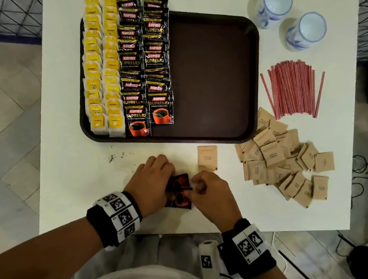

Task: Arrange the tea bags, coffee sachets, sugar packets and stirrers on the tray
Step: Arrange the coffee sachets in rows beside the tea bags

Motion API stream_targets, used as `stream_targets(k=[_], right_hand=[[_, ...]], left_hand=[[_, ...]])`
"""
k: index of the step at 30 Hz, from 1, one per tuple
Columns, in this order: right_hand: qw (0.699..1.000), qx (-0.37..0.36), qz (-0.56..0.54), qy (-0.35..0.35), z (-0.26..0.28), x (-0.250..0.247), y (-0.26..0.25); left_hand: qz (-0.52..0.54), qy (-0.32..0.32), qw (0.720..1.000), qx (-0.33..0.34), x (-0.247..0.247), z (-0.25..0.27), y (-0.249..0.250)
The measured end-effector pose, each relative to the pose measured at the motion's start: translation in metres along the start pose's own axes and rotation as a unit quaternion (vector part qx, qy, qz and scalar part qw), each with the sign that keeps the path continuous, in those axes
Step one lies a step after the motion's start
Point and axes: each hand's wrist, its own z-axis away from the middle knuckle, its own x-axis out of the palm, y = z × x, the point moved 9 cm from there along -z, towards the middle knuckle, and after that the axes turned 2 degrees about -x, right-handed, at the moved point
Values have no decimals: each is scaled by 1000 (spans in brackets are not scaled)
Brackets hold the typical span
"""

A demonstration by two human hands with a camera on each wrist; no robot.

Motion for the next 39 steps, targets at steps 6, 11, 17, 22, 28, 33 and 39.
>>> stream_targets(k=[6, 11, 17, 22, 28, 33, 39], right_hand=[[996, -93, 2, -6, -1, 10, -24], [986, -43, -158, 15, 3, -4, -25], [978, -76, -190, 41, -7, -27, -57], [976, -134, -127, 113, -34, -43, -88], [978, -118, -112, 131, -66, -52, -113], [980, -102, -127, 112, -79, -45, -120], [983, -76, -127, 106, -90, -36, -118]], left_hand=[[183, -10, 983, -6, -11, -8, 4], [382, 51, 923, -9, -44, -6, -1], [435, 94, 895, -14, -83, -13, -16], [384, 114, 916, -18, -117, -34, -24], [277, 160, 947, -33, -156, -53, -42], [235, 153, 959, -48, -162, -66, -53], [187, 159, 969, -22, -164, -75, -50]])
